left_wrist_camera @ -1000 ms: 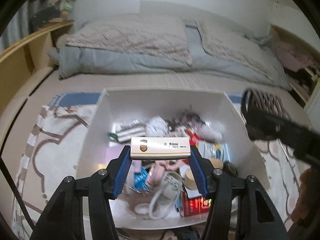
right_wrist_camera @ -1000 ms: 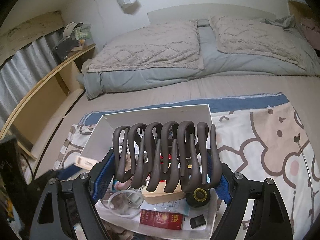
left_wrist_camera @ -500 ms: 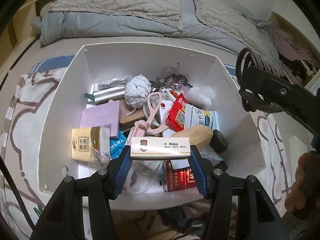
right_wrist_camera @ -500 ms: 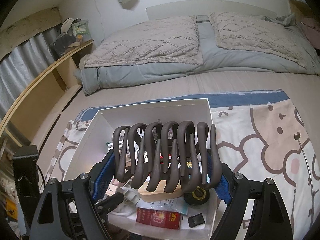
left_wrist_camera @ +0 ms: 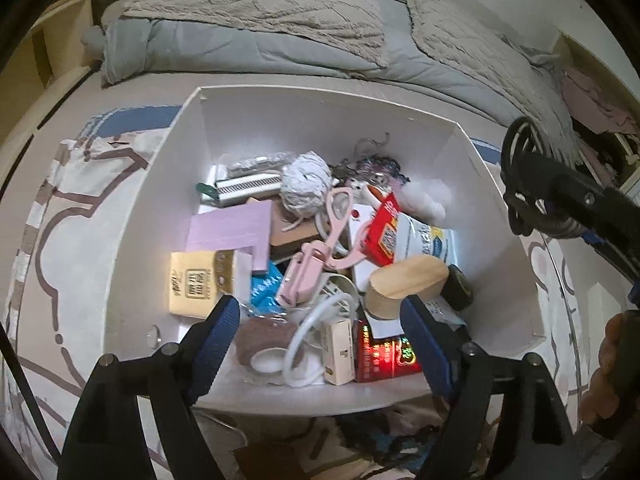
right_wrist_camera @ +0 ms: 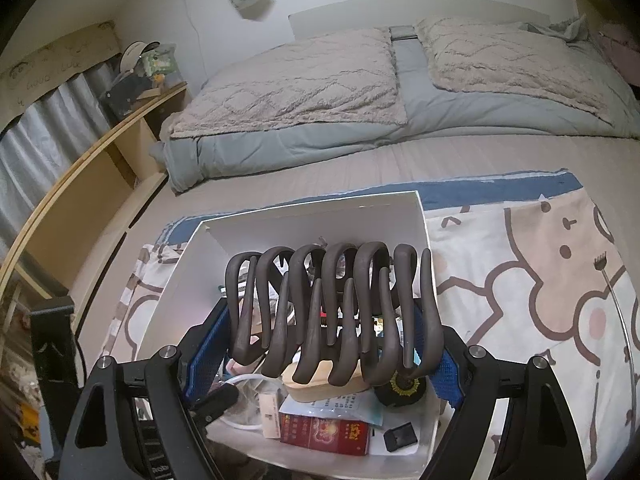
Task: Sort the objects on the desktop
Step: 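Lower the cream box into the shoe box and open the left gripper, then lower the brown coil into the shoe box and open the right gripper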
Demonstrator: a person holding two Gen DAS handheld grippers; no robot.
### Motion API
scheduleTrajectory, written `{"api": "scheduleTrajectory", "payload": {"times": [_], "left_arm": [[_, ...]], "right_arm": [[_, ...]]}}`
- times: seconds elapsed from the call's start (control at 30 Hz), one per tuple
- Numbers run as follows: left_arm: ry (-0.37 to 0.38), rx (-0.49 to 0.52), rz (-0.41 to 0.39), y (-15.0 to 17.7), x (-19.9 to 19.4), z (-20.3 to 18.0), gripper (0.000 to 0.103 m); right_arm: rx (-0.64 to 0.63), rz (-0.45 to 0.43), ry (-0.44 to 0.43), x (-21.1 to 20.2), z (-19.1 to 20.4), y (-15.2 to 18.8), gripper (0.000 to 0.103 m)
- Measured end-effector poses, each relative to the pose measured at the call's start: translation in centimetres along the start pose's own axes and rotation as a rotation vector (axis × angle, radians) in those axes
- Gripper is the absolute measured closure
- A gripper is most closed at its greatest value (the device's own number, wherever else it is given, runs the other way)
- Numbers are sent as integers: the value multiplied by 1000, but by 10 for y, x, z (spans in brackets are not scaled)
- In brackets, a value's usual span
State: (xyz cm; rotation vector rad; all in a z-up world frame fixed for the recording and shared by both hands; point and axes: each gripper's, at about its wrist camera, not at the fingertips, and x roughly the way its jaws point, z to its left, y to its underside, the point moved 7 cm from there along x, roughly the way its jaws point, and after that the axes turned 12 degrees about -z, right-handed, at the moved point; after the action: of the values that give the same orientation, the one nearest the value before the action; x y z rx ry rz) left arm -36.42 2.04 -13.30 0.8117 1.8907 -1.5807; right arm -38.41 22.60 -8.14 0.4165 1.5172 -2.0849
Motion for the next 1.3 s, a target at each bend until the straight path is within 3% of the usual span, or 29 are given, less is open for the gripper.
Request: {"api": "scheduleTrajectory", "payload": {"times": [0.37,0.8,0.9,0.97,1.3], "left_arm": [[-64,26,-99,-11,-18,15,20],[-72,55,-119,-12,-24,19,20],[-69,43,-114,-11,-24,20,20],[-69,35,-108,-10,-23,21,20],[-83,33,-119,-13,-24,23,20]], "right_arm": [[-26,52,-7,34,-3,19,17],[-12,113,-16,63,-2,34,17],[-9,119,-17,65,-2,35,13],[21,106,-2,64,-5,33,0],[67,67,-18,52,-8,22,0]]}}
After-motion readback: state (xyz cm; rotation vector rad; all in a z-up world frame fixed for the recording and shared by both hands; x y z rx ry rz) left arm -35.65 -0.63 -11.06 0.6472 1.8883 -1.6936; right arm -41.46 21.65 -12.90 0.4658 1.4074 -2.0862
